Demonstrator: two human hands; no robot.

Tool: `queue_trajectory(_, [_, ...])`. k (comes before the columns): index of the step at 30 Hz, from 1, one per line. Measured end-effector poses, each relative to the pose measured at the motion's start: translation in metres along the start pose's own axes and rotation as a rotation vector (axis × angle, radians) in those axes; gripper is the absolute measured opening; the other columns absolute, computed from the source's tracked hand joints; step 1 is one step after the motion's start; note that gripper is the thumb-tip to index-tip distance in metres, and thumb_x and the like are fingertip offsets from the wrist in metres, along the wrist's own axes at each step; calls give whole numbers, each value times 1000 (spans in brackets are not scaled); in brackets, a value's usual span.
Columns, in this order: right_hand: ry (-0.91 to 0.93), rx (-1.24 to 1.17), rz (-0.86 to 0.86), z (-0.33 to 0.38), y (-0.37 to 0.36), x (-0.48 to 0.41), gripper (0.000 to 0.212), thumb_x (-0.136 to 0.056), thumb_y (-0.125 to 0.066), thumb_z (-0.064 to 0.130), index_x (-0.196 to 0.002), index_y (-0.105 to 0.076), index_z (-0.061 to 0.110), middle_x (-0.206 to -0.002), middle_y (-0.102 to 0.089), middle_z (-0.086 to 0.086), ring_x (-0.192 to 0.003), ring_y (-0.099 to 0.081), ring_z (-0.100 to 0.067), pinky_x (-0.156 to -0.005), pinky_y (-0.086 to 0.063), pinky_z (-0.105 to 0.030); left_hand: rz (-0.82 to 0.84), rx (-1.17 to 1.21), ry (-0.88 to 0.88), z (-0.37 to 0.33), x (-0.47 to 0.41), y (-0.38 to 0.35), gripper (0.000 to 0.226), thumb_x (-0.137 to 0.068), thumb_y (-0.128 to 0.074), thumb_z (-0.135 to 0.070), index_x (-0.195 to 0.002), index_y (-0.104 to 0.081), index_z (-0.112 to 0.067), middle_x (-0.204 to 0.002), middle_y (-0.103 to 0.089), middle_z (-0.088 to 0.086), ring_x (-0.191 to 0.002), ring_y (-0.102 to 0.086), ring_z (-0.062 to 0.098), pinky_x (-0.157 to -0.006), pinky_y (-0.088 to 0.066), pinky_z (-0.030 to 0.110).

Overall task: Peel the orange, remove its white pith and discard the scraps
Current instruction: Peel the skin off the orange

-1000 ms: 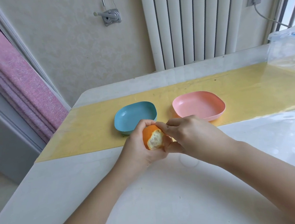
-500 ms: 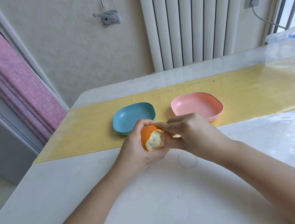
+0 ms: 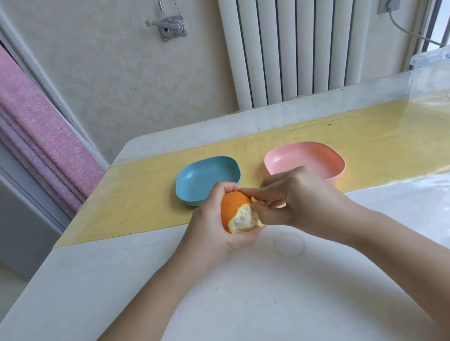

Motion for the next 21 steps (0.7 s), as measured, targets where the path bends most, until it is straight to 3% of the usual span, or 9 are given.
queue_trajectory(4, [5, 225, -81, 11, -5, -2, 25, -69, -59, 18, -85, -76, 10, -49, -48, -3, -39, -43, -21, -39, -36, -29, -66, 9, -5, 1, -1, 1, 55, -63, -87, -16, -101, -51, -32, -88, -64, -14, -74, -61, 1, -66, -51, 16])
queue_trajectory(7, [-10, 218, -177, 13, -1, -3, 18, -65, -61, 13, -75, -76, 12, -48, -48, 0, -39, -39, -16, -40, -33, -23, -62, 36, 1, -1, 0, 0, 54, -64, -87, -14, -101, -51, -31, -91, -63, -14, -72, -61, 3, -66, -52, 19])
queue_trajectory(12, [-27, 84, -307, 12, 12, 0, 17, -75, -61, 9, -82, -77, 11, -52, -56, -2, -45, -51, -18, -47, -42, -26, -99, 112, -9, -6, 1, 2, 55, -59, -85, -18, -100, -51, -33, -89, -62, -20, -74, -62, 1, -65, -52, 17])
queue_trajectory(16, [-132, -85, -378, 6, 15, 2, 22, -77, -60, 10, -87, -78, 15, -57, -64, 8, -51, -54, -3, -52, -39, -8, -161, 171, -17, -7, 2, 3, 53, -56, -82, -24, -96, -52, -38, -91, -61, -21, -78, -63, 5, -66, -53, 21])
queue_trajectory(19, [-273, -257, -414, -1, 15, 4, 23, -79, -64, 4, -88, -78, 20, -63, -70, 5, -52, -57, -3, -54, -45, -12, -198, 271, -33, -6, 4, 0, 54, -55, -84, -27, -99, -53, -34, -92, -62, -14, -82, -65, 16, -71, -58, 35])
queue_trajectory(21, [-347, -355, -428, -1, 13, 6, 27, -81, -65, 1, -87, -77, 24, -65, -71, 2, -58, -63, -18, -58, -53, -26, -254, 302, -40, -6, 6, -1, 55, -53, -82, -32, -100, -53, -32, -91, -61, -15, -80, -64, 11, -69, -57, 30])
Point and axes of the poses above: each hand's wrist, its own x-axis away from the middle knuckle, its own y-axis out of the back of the hand, z = x × y, the point moved 6 cm from there along -x, towards the middle knuckle
